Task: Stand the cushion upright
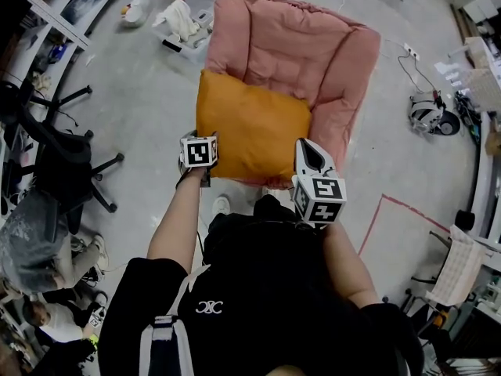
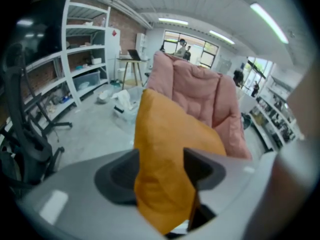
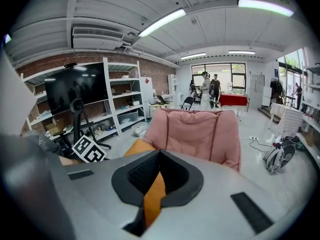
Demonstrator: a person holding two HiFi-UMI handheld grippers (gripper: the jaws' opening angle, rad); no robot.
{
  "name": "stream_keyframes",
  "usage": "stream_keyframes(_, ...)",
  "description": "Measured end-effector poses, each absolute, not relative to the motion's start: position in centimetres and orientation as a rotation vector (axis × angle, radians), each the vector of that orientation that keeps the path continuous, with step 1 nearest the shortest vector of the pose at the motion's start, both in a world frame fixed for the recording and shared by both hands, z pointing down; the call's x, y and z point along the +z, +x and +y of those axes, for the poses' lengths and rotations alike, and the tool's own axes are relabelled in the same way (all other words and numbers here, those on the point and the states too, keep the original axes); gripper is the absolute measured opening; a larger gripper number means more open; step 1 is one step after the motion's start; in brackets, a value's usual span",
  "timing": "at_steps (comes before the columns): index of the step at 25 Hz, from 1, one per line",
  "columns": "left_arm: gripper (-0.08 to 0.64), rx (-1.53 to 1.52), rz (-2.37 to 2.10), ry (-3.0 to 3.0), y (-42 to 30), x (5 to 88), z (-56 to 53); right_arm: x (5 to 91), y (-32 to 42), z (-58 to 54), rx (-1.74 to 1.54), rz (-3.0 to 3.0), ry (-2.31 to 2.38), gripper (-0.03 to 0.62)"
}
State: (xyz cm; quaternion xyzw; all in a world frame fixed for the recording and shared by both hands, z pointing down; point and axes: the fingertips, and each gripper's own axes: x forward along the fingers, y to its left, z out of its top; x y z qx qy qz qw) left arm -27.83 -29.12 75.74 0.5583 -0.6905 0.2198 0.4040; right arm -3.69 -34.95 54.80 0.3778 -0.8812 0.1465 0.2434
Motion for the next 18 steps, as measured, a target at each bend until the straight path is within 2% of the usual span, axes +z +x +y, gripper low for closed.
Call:
stream_keyframes(4, 0.318, 0.607, -1.719, 1.39, -28.1, 77.9, -29.8, 55.7, -3.0, -35.6, 0.411, -2.386, 1.031, -0.002)
stream_keyframes(7, 0.317, 0.62, -1.692, 1.388, -28.4, 79.1, -30.1, 56.2, -2.8, -35.9, 0.423, -2.368, 1.028, -0.002)
stream_keyframes(9, 0.26, 0.622, -1.665, 1.385, -28.1, 79.4, -30.2, 56.4, -2.6, -36.1, 0.428, -2.36, 1.027, -0.002)
stream_keyframes(13, 0.1, 0.663, -1.655, 1.449, -26.6, 78.3, -31.1, 56.6, -2.2, -36.8, 0.437, -2.352, 1.046, -0.002)
stream_keyframes(15, 0.057, 0.664, -1.653, 1.483, -25.8, 77.4, -31.2, 56.3, -2.2, -36.9, 0.436, -2.357, 1.059, -0.002)
stream_keyframes(18, 0.038, 0.657, -1.647, 1.545, -25.1, 76.1, -31.7, 55.9, -2.1, -37.0, 0.436, -2.361, 1.084, -0.002)
